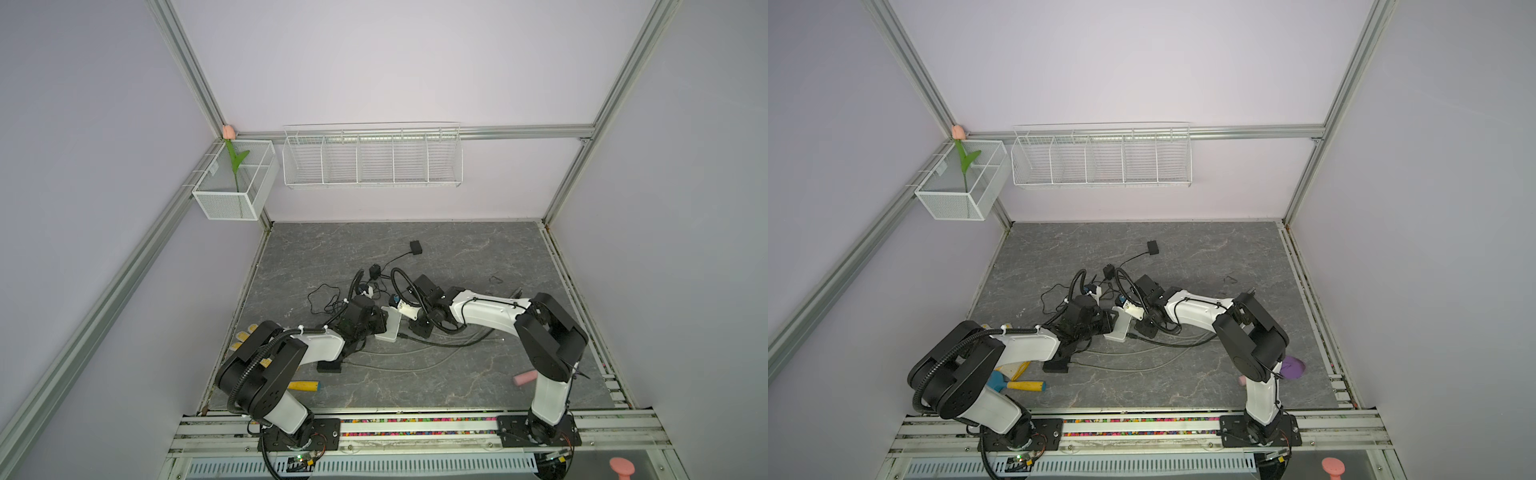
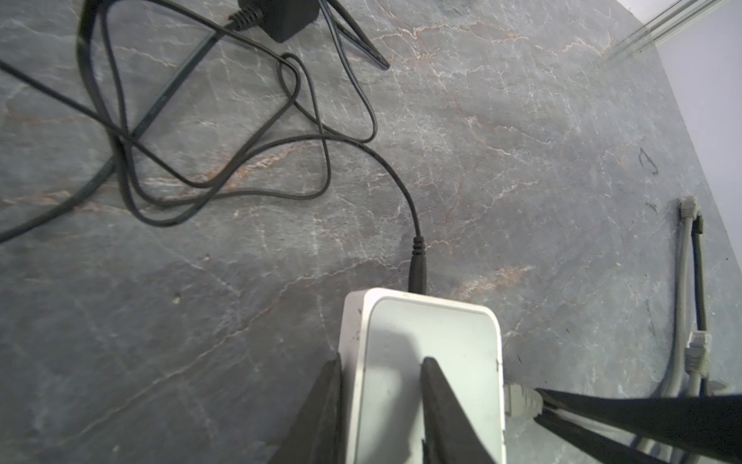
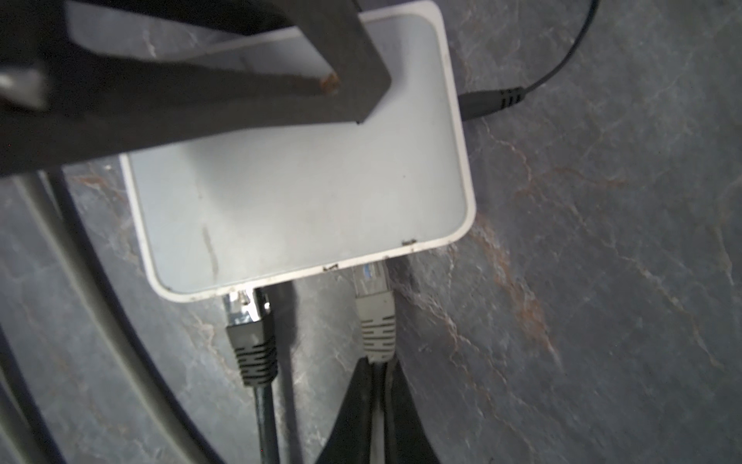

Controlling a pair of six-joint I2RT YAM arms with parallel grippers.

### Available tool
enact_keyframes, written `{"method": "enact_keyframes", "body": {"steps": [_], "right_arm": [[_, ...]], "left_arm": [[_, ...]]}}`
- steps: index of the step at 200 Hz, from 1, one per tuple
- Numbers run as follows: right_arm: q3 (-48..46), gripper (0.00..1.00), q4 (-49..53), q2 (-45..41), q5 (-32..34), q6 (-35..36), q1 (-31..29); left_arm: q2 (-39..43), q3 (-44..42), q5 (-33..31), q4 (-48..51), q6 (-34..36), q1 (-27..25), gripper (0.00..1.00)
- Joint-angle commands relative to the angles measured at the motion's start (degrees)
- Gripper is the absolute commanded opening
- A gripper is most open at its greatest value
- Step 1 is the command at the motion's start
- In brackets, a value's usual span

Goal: Insert the plug into the switch port
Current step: 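Open the right gripper off the grey plug while the left holds the router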

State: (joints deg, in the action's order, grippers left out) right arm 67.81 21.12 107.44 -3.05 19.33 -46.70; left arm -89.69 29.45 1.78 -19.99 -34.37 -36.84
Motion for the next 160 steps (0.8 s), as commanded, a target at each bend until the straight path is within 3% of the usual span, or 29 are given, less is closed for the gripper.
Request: {"method": "enact_keyframes", "body": {"steps": [1,79,112,160], "right_arm": [[1.8,0.12,-17.8,-5.0,-9.1,2.2,-3.2],[-1.5,0.22,-13.2,-7.2,-4.3,3.4,-3.1],[-2.7,0.26,-10.0,-9.7,1.1,3.7,-2.7],[-8.6,0.44,-5.7,-15.9,4.5,2.2,-1.5]], "left_arm": [[-1.1,0.0,15.3,8.5,1.5,-4.5,0.31],[2.8,-1.4,14.2,10.9,1.9,-0.6,0.31],[6.6,-3.1,12.7,12.1,1.9,1.4,0.31],[13.1,-4.5,10.7,15.2,1.7,2.3,0.32]]}}
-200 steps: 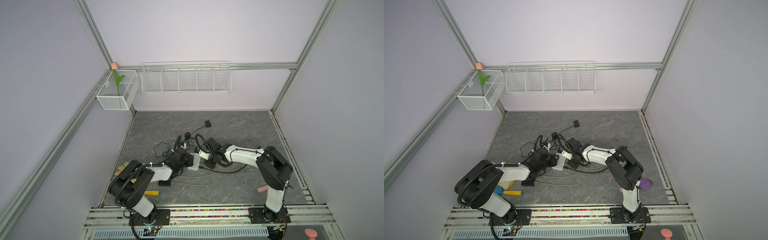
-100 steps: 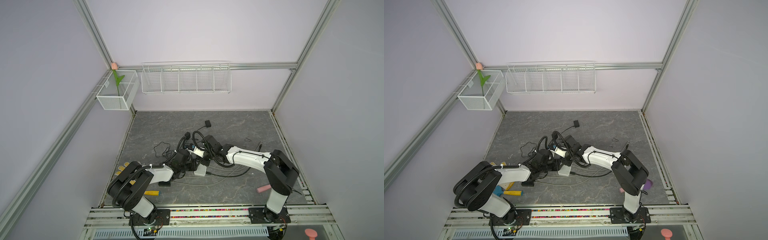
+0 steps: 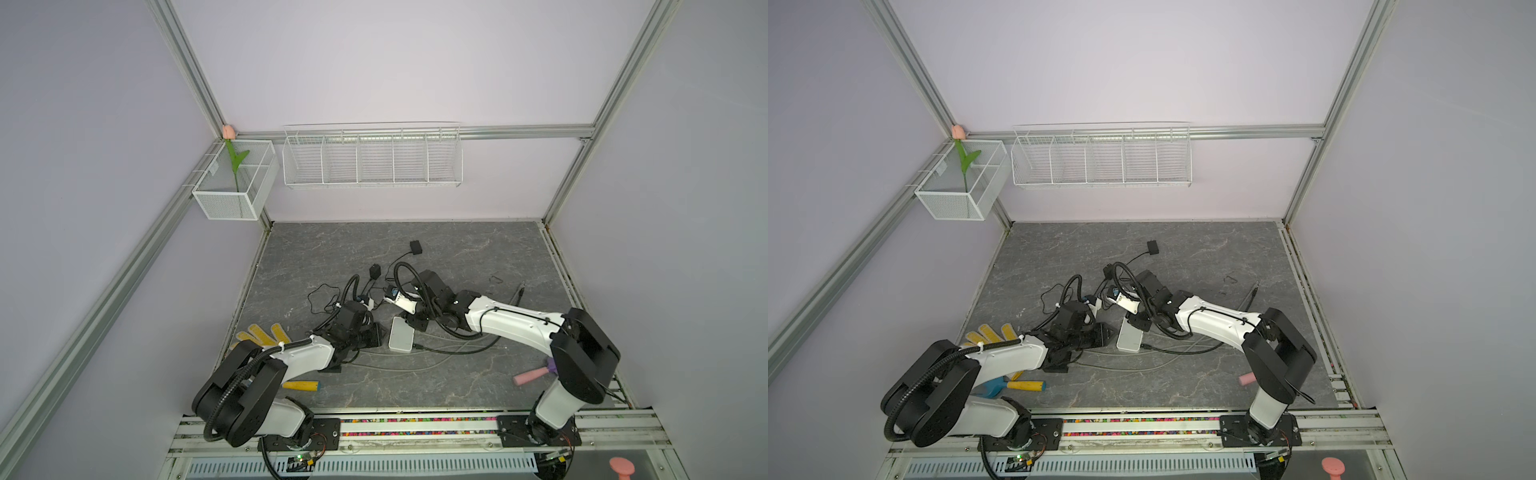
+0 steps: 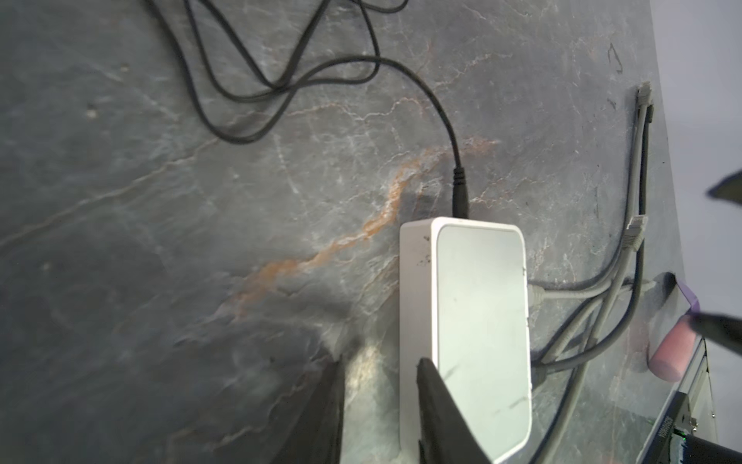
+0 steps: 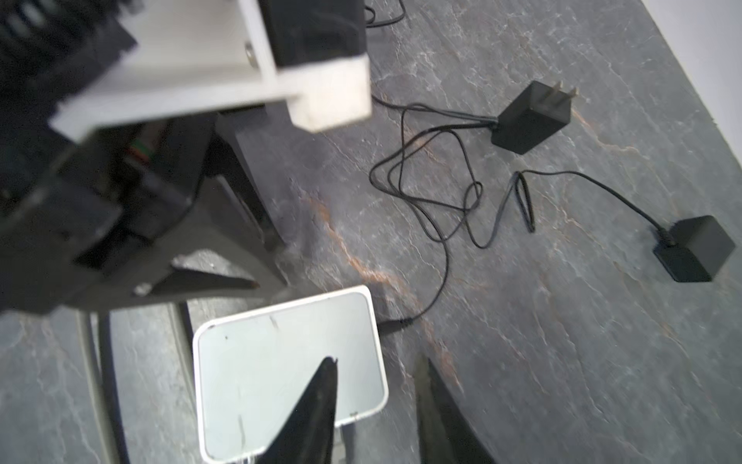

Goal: Insert the plug into the switch port
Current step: 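Open the right gripper off the grey plug while the left holds the router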

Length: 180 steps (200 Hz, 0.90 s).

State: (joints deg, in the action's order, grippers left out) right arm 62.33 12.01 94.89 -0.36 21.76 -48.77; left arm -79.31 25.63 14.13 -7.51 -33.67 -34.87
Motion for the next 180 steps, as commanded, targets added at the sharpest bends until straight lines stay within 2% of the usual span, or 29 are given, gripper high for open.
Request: {"method": "enact_keyframes", "body": {"steps": [1,22,79,146,168,180], "right_arm": [[-3.2,0.44,3.5,-3.4,1.8,-0.2,0.6],[-4.2,0.56,6.4,-4.0,3.5,-1.3,1.3],[-4.1,0.56,11.0,1.4,1.8,-1.4,2.9],[0.3,0.49,15.1,7.8,0.8,-0.6,3.2],[1.4,0.43,16.6,8.9,-0.7,-0.1,3.2],[2.4,0.33,17.5,9.8,-1.5,0.0,3.2]], "left_arm": [[2.9,-0.7,-1.6,2.8,0.9,0.3,0.32],[4.4,-0.6,-0.6,2.6,0.5,0.3,0.32],[0.4,1.6,2.6,-1.2,-1.3,0.3,0.32],[-5.4,2.0,5.8,-7.9,-3.2,0.3,0.32],[-6.7,2.8,6.3,-8.4,-3.5,0.3,0.32],[-7.6,3.2,6.7,-8.7,-3.4,0.3,0.32]]}}
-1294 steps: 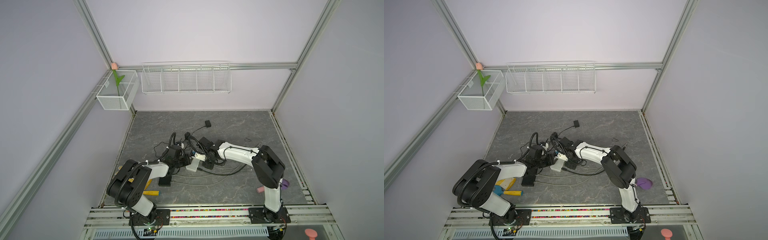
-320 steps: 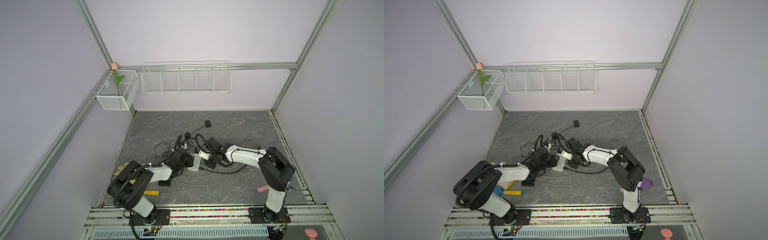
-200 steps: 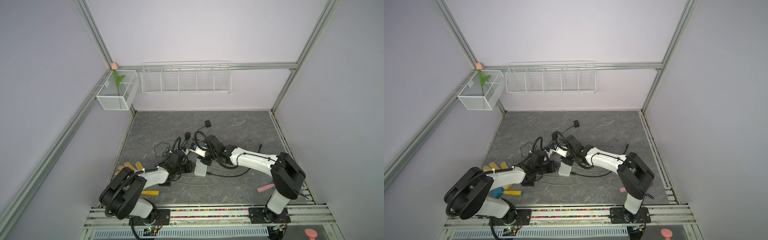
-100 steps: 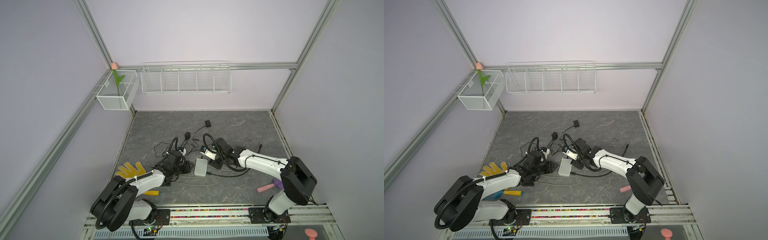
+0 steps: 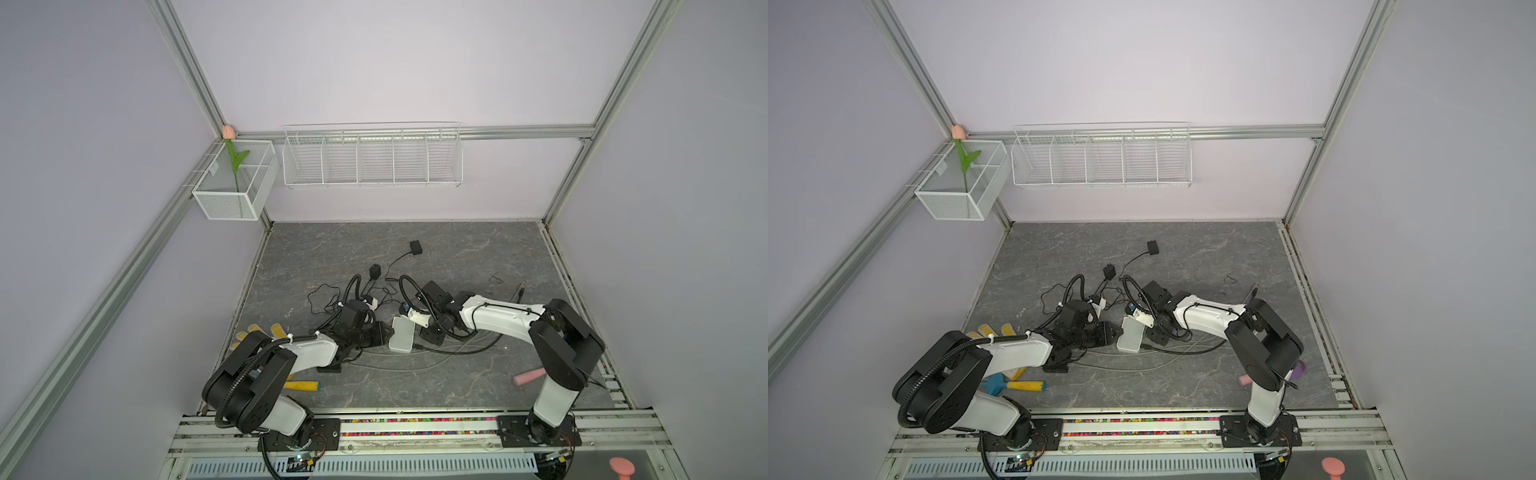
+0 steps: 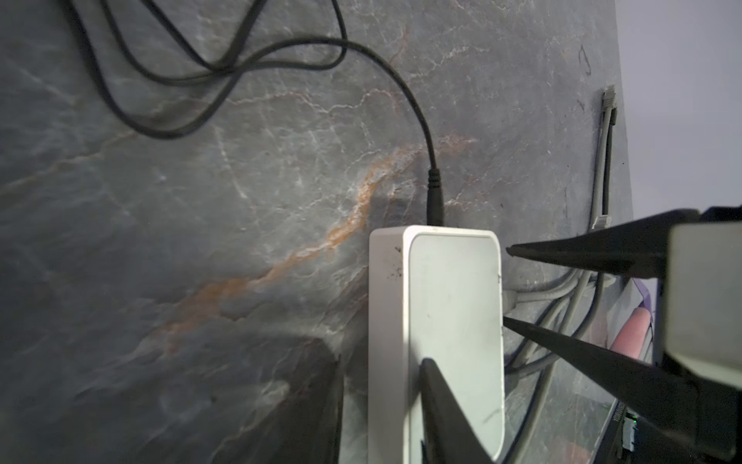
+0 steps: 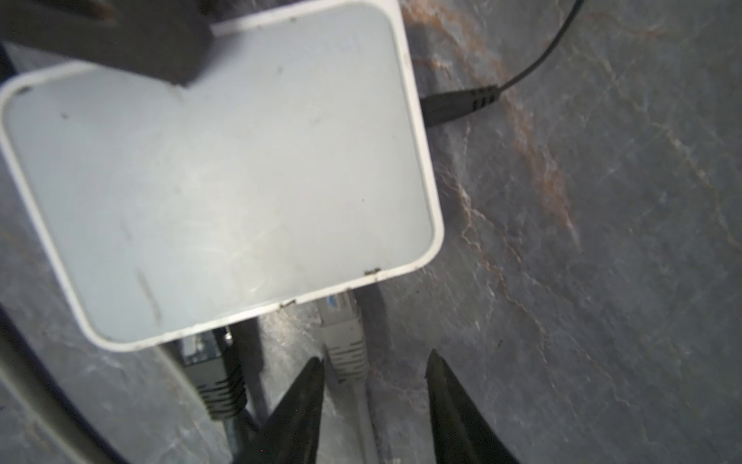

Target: Insert the plug into the switch port

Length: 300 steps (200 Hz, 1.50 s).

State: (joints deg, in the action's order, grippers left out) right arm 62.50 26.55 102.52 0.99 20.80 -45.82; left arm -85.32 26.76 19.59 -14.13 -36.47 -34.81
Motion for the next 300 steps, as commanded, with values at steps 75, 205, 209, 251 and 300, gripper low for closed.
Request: {"method": "enact_keyframes", "body": {"steps": [75,205,209,251,300], "right_arm": [[5.0,0.14,3.1,5.8,-6.4,-0.4,-1.2],[7.0,0.09,-4.3,5.5,-7.3,-1.3,-3.0],[6.7,0.09,-4.7,5.4,-7.2,-1.3,-3.0],[7.7,0.09,-6.0,4.4,-5.9,-2.2,-3.0],[6.3,0.22,-5.6,2.3,-1.0,-3.2,-3.0]], "left_arm": [[-4.5,3.2,1.7,-3.7,-1.1,-0.1,0.31],[-5.0,3.7,1.7,-1.8,0.8,-1.1,0.30],[-5.1,3.7,1.7,-1.8,0.9,-1.0,0.30],[-5.3,4.3,2.1,-1.2,1.3,-1.0,0.29],[0.6,4.2,-1.5,5.2,4.2,-0.1,0.31]]}}
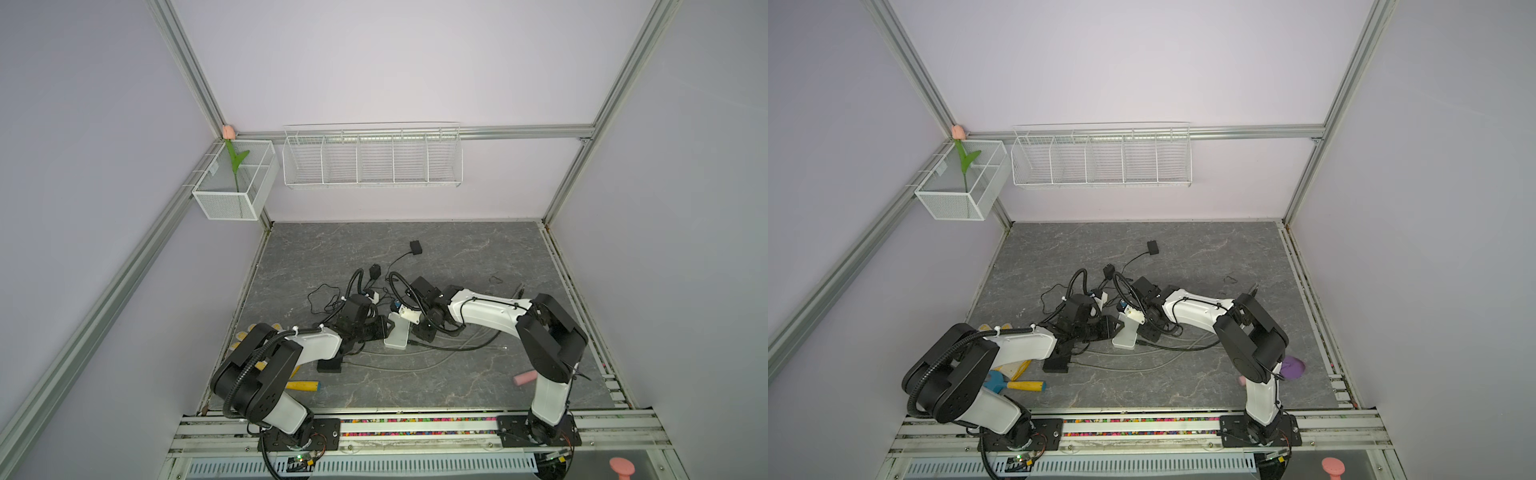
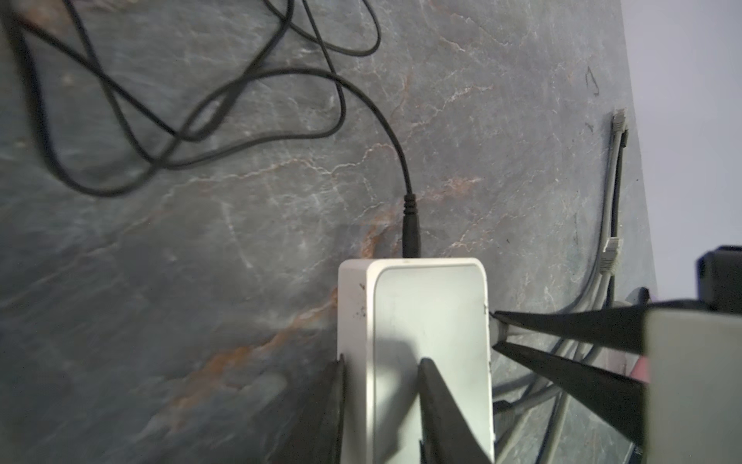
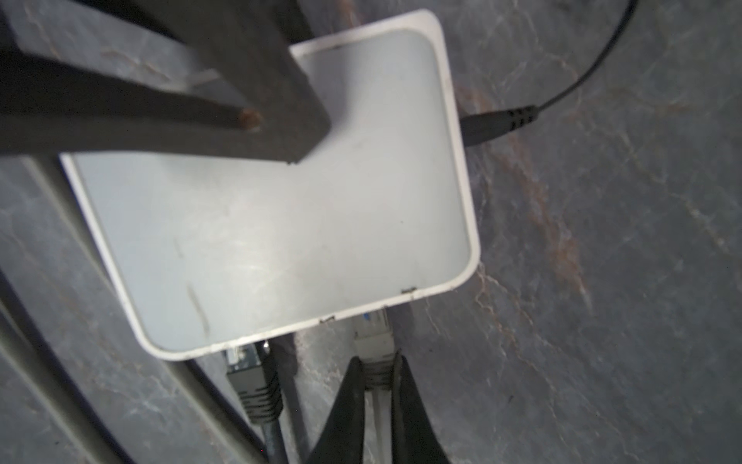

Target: Insert the plug into the switch port

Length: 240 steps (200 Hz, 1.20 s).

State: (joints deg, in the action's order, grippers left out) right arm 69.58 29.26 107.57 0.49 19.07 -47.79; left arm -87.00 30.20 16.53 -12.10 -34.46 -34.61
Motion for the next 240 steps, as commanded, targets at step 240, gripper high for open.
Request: {"method": "enact_keyframes", "body": {"steps": [240], "right_arm": [[-16.9,0.48,-13.3,-34.3,12.4,-16.2,8.6]], "left_arm": [[46.8,-1.9,-28.2,28.7,8.2,4.2,0.52]]}}
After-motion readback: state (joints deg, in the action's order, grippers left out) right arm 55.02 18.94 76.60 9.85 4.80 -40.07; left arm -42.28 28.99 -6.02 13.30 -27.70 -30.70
